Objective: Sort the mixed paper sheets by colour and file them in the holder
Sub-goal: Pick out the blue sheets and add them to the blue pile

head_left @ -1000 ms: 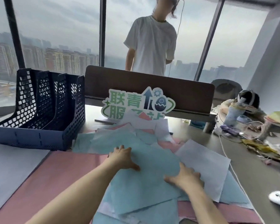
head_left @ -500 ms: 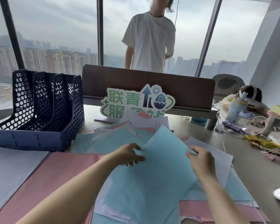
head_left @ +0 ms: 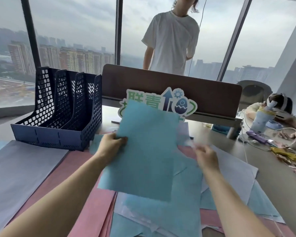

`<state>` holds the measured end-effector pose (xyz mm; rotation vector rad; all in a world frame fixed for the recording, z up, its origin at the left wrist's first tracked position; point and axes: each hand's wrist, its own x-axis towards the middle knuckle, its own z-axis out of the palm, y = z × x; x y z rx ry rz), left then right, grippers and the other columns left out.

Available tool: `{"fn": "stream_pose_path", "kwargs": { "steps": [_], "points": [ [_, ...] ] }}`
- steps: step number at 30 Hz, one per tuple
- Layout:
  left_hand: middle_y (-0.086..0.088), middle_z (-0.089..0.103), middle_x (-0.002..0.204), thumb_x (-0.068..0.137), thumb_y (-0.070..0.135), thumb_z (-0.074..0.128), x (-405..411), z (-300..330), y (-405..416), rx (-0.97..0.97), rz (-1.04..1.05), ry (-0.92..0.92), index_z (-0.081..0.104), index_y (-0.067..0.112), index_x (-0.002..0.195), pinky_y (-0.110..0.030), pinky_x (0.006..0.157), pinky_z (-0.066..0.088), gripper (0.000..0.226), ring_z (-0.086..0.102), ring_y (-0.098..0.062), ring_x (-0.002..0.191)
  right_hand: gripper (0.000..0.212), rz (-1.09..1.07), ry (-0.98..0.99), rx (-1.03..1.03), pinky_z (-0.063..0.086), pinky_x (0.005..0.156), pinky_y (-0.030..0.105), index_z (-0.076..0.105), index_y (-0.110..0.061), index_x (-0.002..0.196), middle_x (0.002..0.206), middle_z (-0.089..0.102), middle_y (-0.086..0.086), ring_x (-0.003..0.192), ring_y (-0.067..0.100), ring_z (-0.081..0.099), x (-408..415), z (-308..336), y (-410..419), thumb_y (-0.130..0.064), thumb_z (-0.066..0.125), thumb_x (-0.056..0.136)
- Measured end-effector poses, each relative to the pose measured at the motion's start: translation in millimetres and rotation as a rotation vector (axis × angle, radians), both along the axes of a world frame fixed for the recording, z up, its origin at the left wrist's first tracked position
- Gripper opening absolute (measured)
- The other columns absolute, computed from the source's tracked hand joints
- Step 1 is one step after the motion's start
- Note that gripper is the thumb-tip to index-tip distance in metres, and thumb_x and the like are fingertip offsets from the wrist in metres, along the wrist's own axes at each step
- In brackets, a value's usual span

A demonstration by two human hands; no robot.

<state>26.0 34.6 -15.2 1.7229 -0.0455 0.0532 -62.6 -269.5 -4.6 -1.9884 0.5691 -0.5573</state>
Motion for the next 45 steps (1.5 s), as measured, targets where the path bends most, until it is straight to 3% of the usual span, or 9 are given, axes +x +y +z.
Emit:
{"fn": "stream_pose_path", "kwargs": {
  "steps": [5,8,12,22,26,30,34,41,45],
  "points": [
    [-0.01,0.074,0.078,0.074,0.01,0.07,-2,-27,55,0.008,0.209,0.171,0.073,0.008,0.077,-0.048,0.077,0.059,0.004,0.07,-0.028,0.07,0.059,0.171,0.554,-0.435,0.048,0.085,0.03,0.062,-0.018,0.118,0.122,0.065,0.005,0.112,0.029,0.061,15,-32,22,-0.059,0.065,0.076],
    [-0.012,0.075,0.083,0.076,0.005,0.069,-21,-38,65,-0.053,0.215,0.21,0.071,0.008,0.078,-0.046,0.077,0.059,0.005,0.071,-0.029,0.073,0.106,0.146,0.615,-0.493,0.05,0.095,0.036,0.056,-0.028,0.131,0.132,0.061,0.002,0.116,0.027,0.059,41,-44,27,-0.083,0.057,0.04],
    [-0.012,0.075,0.084,0.084,0.006,0.067,-36,-48,70,-0.109,0.214,0.226,0.07,0.008,0.087,-0.047,0.074,0.059,0.005,0.071,-0.031,0.074,0.126,0.14,0.8,-0.454,0.044,0.103,0.043,0.051,-0.021,0.136,0.136,0.057,0.002,0.12,0.028,0.057,68,-46,23,-0.08,0.069,0.027],
    [-0.011,0.076,0.088,0.086,0.006,0.065,-39,-48,73,-0.155,0.209,0.238,0.07,0.009,0.094,-0.047,0.078,0.06,0.01,0.073,-0.032,0.081,0.042,0.19,0.553,-0.311,0.055,0.083,0.033,0.06,-0.009,0.117,0.106,0.065,0.009,0.09,0.025,0.062,52,-29,38,-0.012,0.066,0.076],
    [-0.009,0.076,0.088,0.086,0.003,0.06,-42,-46,74,-0.128,0.198,0.222,0.071,0.011,0.091,-0.042,0.075,0.06,0.014,0.073,-0.029,0.079,0.017,-0.117,0.063,-0.514,0.045,0.07,0.039,0.063,-0.007,0.101,0.101,0.067,0.024,0.091,0.042,0.06,25,2,38,-0.015,0.052,0.093],
    [-0.009,0.076,0.087,0.084,-0.002,0.053,-43,-45,74,-0.119,0.198,0.237,0.072,0.011,0.089,-0.044,0.077,0.06,0.024,0.073,-0.03,0.079,0.016,-0.167,-0.304,-0.159,0.05,0.062,0.037,0.065,-0.009,0.096,0.093,0.068,0.02,0.075,0.039,0.063,8,34,52,-0.014,0.05,0.091],
    [-0.012,0.073,0.09,0.091,-0.005,0.048,-43,-41,74,-0.218,0.163,0.265,0.068,0.006,0.098,-0.045,0.083,0.057,0.024,0.07,-0.032,0.08,0.009,-0.096,-0.274,0.167,0.048,0.034,0.028,0.064,-0.013,0.083,0.081,0.066,0.011,0.057,0.031,0.061,5,22,68,-0.01,0.057,0.087],
    [-0.013,0.074,0.102,0.094,0.054,0.053,-42,-39,83,-0.387,0.125,0.355,0.069,0.009,0.107,-0.045,0.092,0.052,0.05,0.07,-0.033,0.096,0.007,0.15,0.049,0.047,0.057,0.053,0.036,0.062,-0.013,0.086,0.082,0.067,0.006,0.068,0.028,0.065,-9,-42,128,-0.019,0.06,0.084],
    [-0.019,0.073,0.103,0.076,0.009,0.075,-42,-41,82,-0.298,0.05,0.291,0.062,0.004,0.115,-0.052,0.085,0.056,0.042,0.071,-0.036,0.088,0.025,0.424,0.345,-0.081,0.041,0.042,0.026,0.054,-0.013,0.07,0.06,0.056,0.001,0.049,0.021,0.054,-13,-42,144,-0.031,0.057,0.086]
  ]
}}
